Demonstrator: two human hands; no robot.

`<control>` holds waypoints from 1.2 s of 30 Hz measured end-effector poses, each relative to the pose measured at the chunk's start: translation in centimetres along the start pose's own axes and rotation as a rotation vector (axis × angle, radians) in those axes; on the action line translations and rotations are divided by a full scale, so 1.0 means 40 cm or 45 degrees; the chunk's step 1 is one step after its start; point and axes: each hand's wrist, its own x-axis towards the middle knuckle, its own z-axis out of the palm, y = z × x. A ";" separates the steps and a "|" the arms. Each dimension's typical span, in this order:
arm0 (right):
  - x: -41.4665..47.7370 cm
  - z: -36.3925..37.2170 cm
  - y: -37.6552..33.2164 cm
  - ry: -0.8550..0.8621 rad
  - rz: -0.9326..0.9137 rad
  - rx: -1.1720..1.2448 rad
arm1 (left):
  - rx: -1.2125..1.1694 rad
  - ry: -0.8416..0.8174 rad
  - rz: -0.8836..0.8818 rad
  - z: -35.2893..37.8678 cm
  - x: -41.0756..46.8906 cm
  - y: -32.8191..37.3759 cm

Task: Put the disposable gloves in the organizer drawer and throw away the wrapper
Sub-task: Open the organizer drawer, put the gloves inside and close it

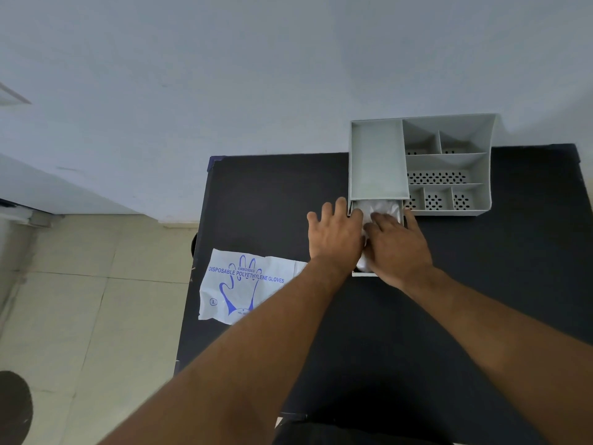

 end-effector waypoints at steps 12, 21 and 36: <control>-0.026 -0.015 0.009 0.197 0.035 0.088 | 0.145 -0.173 0.060 0.012 -0.007 0.013; 0.002 -0.030 0.009 0.082 0.027 -0.135 | 0.042 -0.182 0.054 0.016 -0.022 0.003; 0.015 -0.041 -0.021 -0.143 0.090 -0.242 | 0.126 -0.447 0.007 -0.008 -0.014 0.020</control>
